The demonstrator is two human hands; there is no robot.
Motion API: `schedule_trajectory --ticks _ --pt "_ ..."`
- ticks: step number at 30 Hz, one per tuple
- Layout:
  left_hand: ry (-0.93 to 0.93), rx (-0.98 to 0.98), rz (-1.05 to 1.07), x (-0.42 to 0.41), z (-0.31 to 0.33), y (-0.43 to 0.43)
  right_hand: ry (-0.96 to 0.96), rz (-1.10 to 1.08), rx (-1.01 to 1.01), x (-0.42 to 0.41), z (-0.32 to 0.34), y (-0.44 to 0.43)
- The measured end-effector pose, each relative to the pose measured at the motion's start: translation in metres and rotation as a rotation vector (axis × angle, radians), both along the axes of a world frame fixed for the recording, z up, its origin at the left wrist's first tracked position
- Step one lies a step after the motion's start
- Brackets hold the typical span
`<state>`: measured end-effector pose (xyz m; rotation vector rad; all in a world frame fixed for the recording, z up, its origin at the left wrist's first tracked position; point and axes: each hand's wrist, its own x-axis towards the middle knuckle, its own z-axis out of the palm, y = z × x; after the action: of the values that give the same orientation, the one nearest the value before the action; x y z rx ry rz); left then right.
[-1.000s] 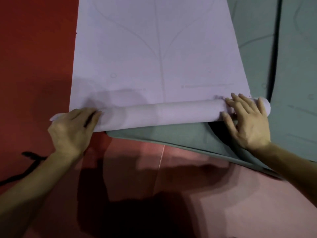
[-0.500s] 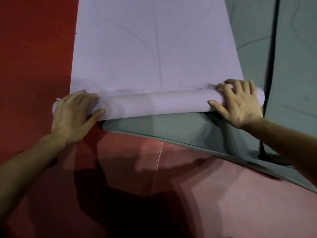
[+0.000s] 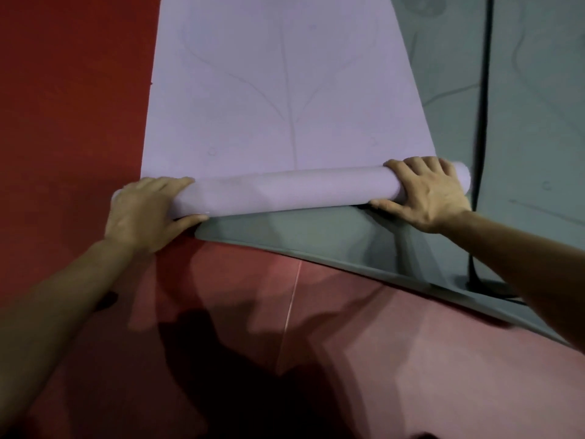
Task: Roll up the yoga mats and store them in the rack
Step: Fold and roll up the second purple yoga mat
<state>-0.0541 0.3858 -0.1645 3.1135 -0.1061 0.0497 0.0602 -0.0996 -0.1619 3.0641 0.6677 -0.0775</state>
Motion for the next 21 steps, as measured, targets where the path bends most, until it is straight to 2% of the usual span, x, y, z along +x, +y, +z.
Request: schedule_trajectory --ticks 4,13,21 --pt "0.036 0.014 -0.069 -0.005 0.014 0.0 0.023 0.019 0.006 -0.01 0.008 -0.008" --pt "0.029 -0.049 -0.147 -0.071 0.0 -0.005 -0.009 0.031 0.042 -0.079 0.001 -0.027" --pt "0.071 -0.089 -0.131 -0.047 0.006 -0.002 -0.11 0.047 0.117 -0.068 -0.006 -0.018"
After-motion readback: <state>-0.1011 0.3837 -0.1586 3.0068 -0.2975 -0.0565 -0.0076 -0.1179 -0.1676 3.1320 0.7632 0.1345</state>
